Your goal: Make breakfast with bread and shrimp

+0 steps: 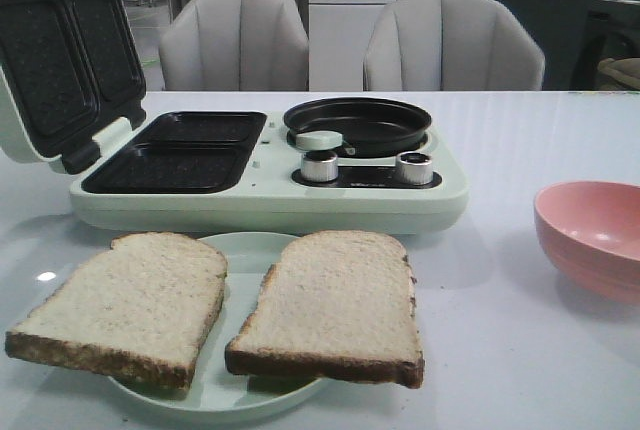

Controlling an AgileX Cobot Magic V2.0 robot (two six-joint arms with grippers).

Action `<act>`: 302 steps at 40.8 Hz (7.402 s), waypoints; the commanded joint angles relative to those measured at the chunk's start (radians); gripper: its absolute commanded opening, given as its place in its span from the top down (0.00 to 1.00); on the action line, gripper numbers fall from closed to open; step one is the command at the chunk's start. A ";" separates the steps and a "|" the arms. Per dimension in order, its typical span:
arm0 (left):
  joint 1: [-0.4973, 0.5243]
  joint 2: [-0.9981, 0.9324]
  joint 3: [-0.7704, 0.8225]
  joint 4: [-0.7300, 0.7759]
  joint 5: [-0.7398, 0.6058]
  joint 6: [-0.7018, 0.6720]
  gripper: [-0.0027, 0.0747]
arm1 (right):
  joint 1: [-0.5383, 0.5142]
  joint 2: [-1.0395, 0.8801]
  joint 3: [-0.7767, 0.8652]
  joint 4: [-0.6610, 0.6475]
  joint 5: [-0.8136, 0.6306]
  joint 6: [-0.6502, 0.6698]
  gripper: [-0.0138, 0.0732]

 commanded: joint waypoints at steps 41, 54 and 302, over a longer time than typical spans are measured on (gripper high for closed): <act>0.002 0.304 -0.367 -0.023 0.509 -0.006 0.82 | -0.003 0.576 -0.324 0.006 0.361 -0.004 0.78; -0.016 0.308 -0.367 -0.047 0.536 -0.006 0.24 | -0.003 0.606 -0.324 0.006 0.361 -0.004 0.18; -0.519 1.193 -1.172 0.087 0.921 0.056 0.28 | -0.003 0.614 -0.324 0.006 0.375 -0.004 0.18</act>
